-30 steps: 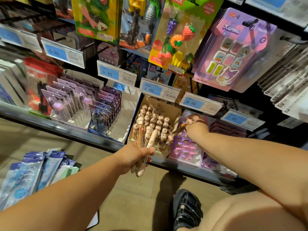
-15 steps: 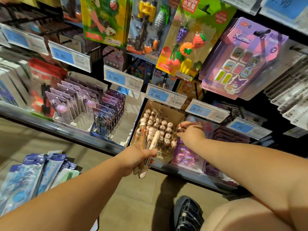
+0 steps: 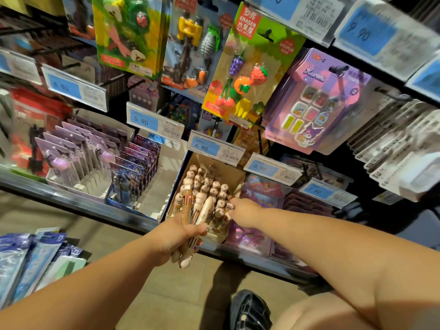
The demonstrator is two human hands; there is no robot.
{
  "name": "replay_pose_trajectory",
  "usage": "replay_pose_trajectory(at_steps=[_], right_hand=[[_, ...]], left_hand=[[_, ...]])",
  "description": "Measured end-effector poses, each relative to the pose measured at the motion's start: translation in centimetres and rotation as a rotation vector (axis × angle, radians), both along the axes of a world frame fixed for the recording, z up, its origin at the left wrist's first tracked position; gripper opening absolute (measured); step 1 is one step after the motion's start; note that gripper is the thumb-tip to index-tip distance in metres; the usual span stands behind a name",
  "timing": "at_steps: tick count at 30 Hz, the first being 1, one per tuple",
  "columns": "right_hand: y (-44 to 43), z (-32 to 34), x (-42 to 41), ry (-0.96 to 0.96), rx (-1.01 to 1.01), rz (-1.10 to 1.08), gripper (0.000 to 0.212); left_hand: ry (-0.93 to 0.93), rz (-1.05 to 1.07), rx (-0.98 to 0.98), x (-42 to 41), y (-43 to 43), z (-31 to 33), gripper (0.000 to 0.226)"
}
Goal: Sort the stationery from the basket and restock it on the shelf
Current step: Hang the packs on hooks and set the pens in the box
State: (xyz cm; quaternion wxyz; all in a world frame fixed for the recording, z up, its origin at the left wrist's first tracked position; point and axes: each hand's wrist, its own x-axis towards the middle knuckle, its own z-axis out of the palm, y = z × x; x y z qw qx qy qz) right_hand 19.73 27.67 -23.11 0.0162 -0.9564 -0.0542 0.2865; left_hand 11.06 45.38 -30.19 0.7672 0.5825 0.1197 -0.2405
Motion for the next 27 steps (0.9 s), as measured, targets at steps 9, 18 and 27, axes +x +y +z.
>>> replay_pose_trajectory(at_steps=[9,18,27], right_hand=[[-0.7,0.8,-0.8,-0.056,-0.037,0.017,0.051],[-0.4,4.0,-2.6,0.022,0.547,-0.209,0.044],[-0.9,4.1,-3.8,0.026,0.541,-0.068,0.05]], left_hand=[[-0.017,-0.035,-0.025,-0.1,-1.2,0.2,0.081],[-0.057,-0.124,-0.005,-0.3,-1.6,0.6,0.109],[0.02,-0.173,-0.037,-1.3,-3.5,2.3,0.047]])
